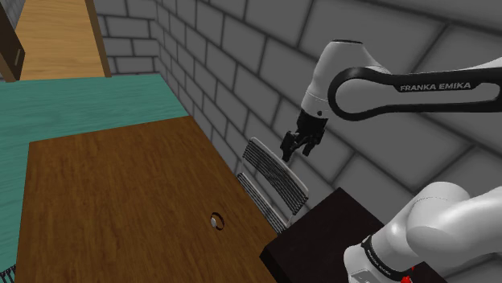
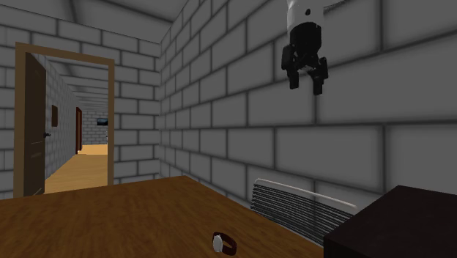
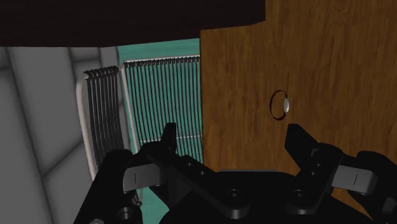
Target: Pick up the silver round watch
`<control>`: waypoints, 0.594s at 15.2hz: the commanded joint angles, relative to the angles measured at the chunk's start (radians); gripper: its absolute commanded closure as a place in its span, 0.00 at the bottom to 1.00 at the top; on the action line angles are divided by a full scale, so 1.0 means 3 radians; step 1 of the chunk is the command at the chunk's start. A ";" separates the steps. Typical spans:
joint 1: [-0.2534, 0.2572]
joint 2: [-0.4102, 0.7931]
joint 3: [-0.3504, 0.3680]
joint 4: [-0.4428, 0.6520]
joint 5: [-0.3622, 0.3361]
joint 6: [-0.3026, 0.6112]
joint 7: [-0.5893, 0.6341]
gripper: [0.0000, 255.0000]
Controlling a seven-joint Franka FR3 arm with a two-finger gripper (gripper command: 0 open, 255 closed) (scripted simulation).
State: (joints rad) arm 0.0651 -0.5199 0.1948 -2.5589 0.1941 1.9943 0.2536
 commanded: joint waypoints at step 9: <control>0.0120 0.1248 0.0431 0.0211 -0.0022 0.0980 0.0388 0.00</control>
State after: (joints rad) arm 0.0963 -0.1837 0.3110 -2.5049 0.1918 2.2610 0.3539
